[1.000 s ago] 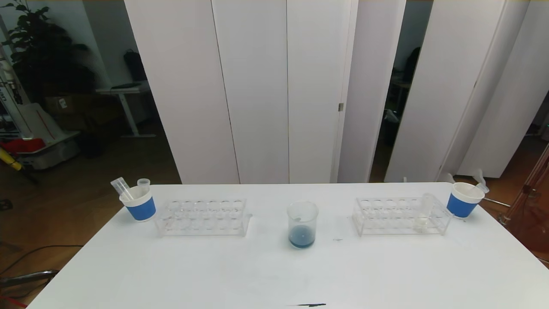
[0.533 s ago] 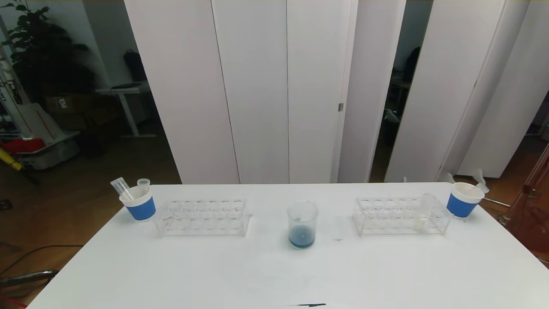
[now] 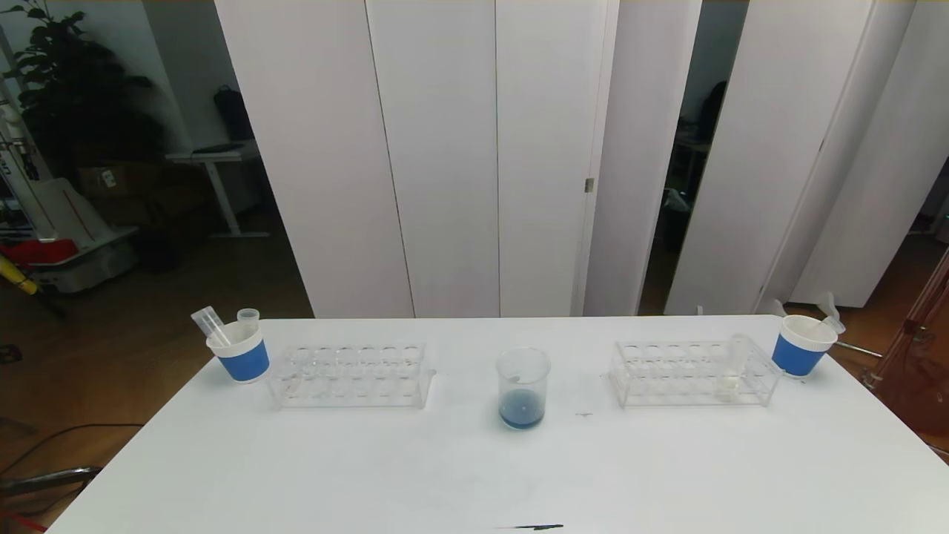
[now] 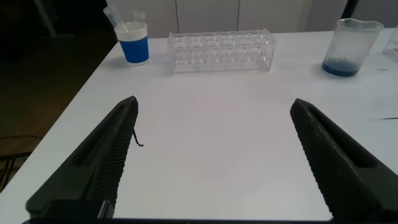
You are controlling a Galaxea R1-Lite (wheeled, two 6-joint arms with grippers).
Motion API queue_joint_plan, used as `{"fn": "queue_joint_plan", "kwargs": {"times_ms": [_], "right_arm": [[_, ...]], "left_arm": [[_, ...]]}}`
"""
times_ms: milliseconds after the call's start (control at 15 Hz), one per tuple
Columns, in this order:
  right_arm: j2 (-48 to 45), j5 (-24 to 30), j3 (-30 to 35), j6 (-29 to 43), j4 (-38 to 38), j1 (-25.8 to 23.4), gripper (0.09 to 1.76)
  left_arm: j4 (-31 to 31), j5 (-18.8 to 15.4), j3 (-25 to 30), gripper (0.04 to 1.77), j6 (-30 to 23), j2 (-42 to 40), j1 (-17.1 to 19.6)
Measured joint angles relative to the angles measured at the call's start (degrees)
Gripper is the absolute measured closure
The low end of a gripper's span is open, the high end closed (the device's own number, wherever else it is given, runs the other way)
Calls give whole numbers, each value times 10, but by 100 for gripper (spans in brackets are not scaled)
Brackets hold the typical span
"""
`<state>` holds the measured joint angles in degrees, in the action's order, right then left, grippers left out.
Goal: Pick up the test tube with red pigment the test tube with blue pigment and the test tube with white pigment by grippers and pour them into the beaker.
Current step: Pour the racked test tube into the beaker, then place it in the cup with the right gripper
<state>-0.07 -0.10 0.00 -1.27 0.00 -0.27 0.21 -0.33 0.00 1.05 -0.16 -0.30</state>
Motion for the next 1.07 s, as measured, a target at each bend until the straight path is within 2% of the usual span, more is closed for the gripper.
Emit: {"fn": "queue_joint_plan", "kwargs": {"times_ms": [400,600,1067], "right_arm": [[0,3,0,-2,7,0,10],[13,4,-37,-2,12,0,10],[223,-1,-311,6,15,-5,10]], "left_arm": [[0,0,0,6,0,0,0],[0,0,0,6,0,0,0],[0,0,0,6,0,1,0]]}}
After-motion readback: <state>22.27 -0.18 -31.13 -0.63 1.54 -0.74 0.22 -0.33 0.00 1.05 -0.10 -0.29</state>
